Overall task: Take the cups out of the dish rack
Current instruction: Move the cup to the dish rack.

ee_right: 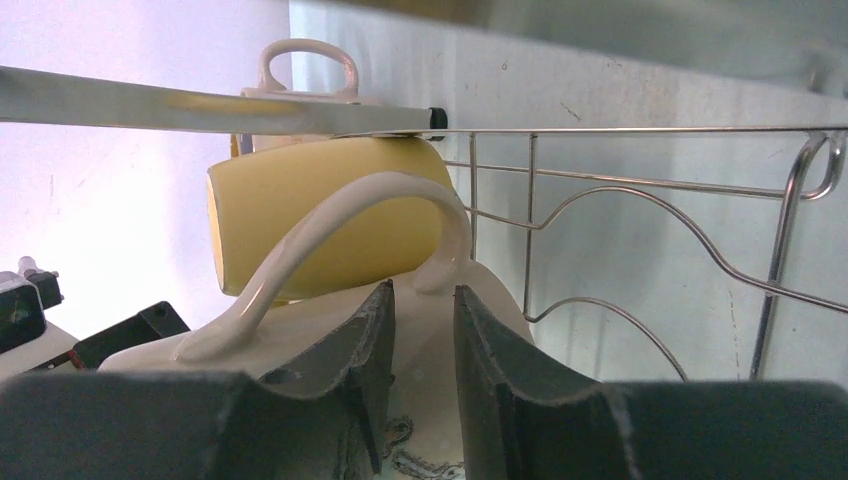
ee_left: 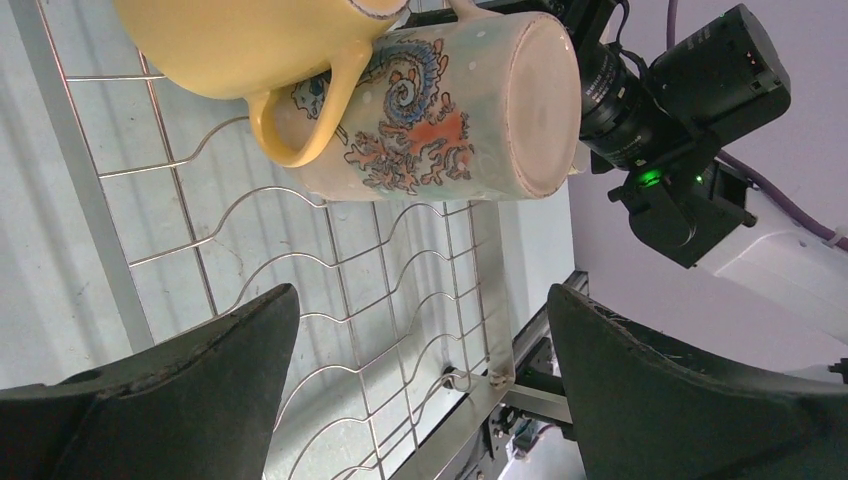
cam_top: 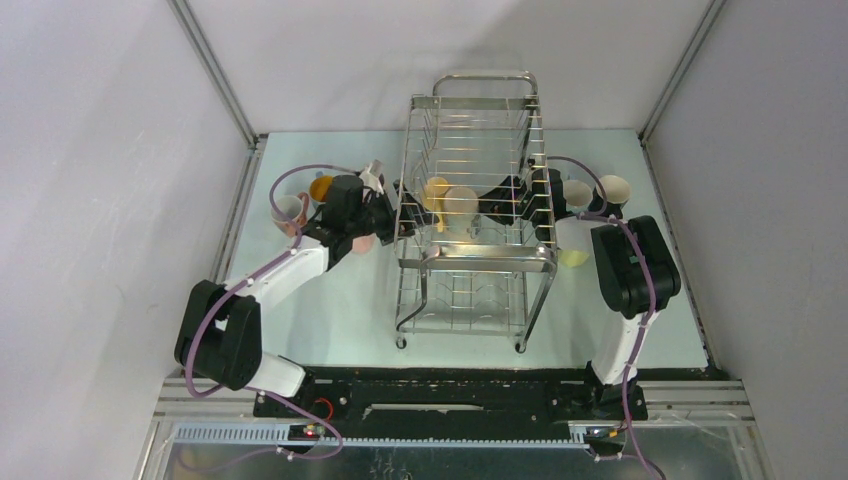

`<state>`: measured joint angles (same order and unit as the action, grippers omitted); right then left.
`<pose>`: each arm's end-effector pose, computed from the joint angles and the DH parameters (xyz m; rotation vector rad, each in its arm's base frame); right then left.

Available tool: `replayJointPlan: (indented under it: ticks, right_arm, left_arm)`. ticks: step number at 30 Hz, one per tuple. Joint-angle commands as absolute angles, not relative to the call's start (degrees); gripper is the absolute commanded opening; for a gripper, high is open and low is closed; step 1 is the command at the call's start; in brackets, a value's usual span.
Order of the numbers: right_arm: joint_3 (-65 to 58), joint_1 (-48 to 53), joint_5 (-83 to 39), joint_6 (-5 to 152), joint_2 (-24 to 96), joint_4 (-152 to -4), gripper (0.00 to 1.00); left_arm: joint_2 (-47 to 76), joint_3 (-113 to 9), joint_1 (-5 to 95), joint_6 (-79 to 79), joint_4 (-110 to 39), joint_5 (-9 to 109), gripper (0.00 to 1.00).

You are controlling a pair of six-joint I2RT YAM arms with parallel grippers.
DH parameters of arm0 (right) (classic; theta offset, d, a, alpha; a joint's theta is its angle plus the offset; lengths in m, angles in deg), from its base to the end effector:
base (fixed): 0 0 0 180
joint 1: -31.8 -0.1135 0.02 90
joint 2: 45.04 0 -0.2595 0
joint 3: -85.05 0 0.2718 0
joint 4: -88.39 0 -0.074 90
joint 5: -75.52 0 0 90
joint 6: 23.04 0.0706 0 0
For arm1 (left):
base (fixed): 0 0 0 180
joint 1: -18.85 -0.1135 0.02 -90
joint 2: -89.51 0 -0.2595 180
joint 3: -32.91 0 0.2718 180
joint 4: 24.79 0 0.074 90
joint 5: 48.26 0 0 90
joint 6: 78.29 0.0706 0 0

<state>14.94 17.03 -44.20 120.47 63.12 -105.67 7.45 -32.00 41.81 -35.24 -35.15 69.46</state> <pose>0.4151 0.1456 0.1375 0.3611 2.1368 1.2475 0.3232 -0.1726 0.2273 -0.1356 2.2289 -1.2142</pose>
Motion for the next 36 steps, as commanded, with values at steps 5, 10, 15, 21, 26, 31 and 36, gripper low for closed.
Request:
replayJointPlan:
  ticks: [5,10,15,21,26,31,36]
  right_arm:
    - [15.9,14.1,-48.3,122.0,61.7,-105.9,0.36]
    - [15.9,14.2,-47.2,122.2,62.3,-105.0,0.35]
    - [15.9,14.8,-45.7,121.3,62.1,-103.2,0.35]
    - [15.9,15.2,-45.7,120.3,62.7,-102.5,0.35]
    - [15.9,15.6,-45.5,119.7,63.9,-102.0,0.34]
    - [15.9,15.9,-45.3,119.1,64.3,-100.8,0.33]
    - [16.0,15.8,-45.0,118.4,63.9,-99.3,0.32]
  left_arm:
    - [6.0,-36.3,43.3,-31.8,-34.3,69.9,1.00]
    - [3.5,-37.0,44.3,-33.4,-29.9,69.9,1.00]
    - [1.8,-38.2,45.5,-33.8,-26.8,70.3,1.00]
    - [0.2,-38.0,46.3,-35.7,-21.4,71.1,1.00]
    - [-0.6,-38.0,46.7,-36.5,-18.2,70.9,1.00]
    - [-2.4,-39.7,46.9,-36.6,-15.4,71.3,1.00]
    - [-5.5,-42.0,47.3,-36.5,-14.4,71.0,1.00]
